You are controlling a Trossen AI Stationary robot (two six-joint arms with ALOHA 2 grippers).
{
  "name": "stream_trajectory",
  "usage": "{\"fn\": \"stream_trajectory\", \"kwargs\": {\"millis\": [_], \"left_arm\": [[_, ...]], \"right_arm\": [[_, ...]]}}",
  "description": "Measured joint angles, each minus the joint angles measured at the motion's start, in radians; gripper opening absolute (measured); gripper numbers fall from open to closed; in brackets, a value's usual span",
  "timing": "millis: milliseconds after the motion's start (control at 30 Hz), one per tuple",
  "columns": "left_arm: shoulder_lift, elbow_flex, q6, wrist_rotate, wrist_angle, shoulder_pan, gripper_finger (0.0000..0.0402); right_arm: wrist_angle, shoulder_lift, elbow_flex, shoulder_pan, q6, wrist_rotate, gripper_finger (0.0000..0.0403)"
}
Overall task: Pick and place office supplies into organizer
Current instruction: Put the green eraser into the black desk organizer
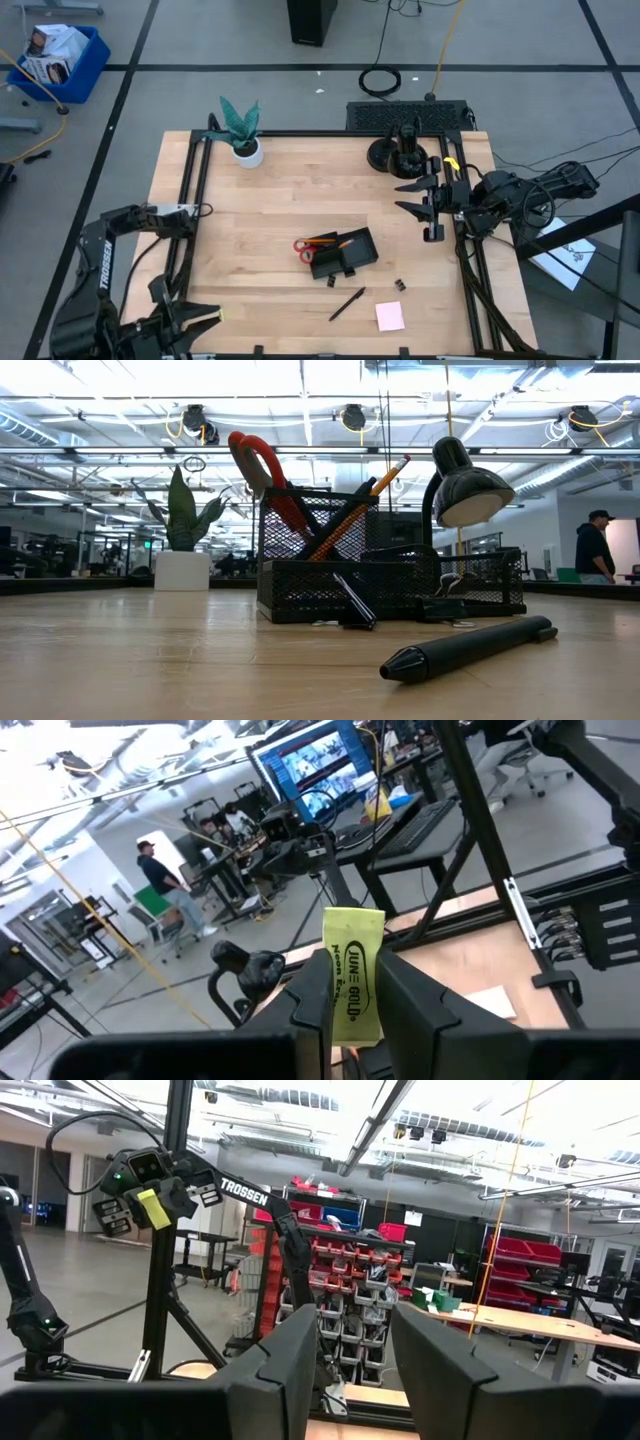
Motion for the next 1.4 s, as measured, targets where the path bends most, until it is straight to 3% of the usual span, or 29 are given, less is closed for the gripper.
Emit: {"fn": "stream_trajectory", "kwargs": {"millis": [433,933,1400], "left_arm": [[0.000,-0.003,-0.092,0.009,-0.001,0.026,0.0063],[0.000,-0.005,-0.530,0.026,-0.100,0.049,0.0063],[0.000,-0.119,-0.550,-0.031,-0.101,0.064,0.0063]], "right_arm": [[0.000,0.000,0.000,0.000,0.000,-0.001,0.0123],[0.000,0.000,0.000,0.000,0.011,-0.003,0.0123],[0.001,0.000,0.000,0.000,0.018,-0.003,0.0123]]}}
